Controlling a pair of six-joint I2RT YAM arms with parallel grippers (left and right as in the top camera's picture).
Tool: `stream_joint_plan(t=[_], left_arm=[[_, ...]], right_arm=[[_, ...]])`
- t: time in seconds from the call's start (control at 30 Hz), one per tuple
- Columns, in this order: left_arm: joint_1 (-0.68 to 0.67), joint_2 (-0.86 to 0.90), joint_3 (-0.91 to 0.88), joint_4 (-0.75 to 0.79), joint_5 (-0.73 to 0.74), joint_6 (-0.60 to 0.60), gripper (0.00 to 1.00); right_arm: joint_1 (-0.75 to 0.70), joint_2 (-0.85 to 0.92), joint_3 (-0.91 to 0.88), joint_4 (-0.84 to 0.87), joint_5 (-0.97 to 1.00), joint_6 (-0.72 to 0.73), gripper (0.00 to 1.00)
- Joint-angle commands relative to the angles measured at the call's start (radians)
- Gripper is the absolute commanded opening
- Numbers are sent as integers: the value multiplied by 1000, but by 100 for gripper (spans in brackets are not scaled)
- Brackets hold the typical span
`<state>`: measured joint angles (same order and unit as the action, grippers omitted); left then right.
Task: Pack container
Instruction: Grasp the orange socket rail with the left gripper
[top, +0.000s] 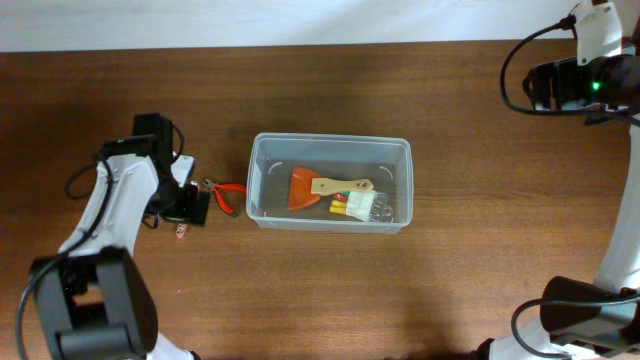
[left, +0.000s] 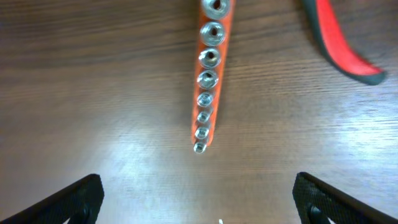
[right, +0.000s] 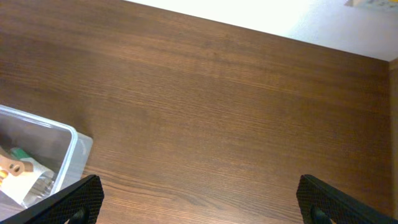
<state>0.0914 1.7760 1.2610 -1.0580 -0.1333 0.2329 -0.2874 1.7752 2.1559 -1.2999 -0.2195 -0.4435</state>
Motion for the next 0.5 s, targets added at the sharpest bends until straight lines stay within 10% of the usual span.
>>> stream_joint_plan(t=[0.0, 0.47], left_arm=[[2, 62, -7, 32, 40, 140, 99], [3, 271, -6, 125, 40, 131, 99]], right_arm=[[-1, 2, -7, 6, -32, 7, 99], [-1, 6, -7, 6, -32, 7, 99]])
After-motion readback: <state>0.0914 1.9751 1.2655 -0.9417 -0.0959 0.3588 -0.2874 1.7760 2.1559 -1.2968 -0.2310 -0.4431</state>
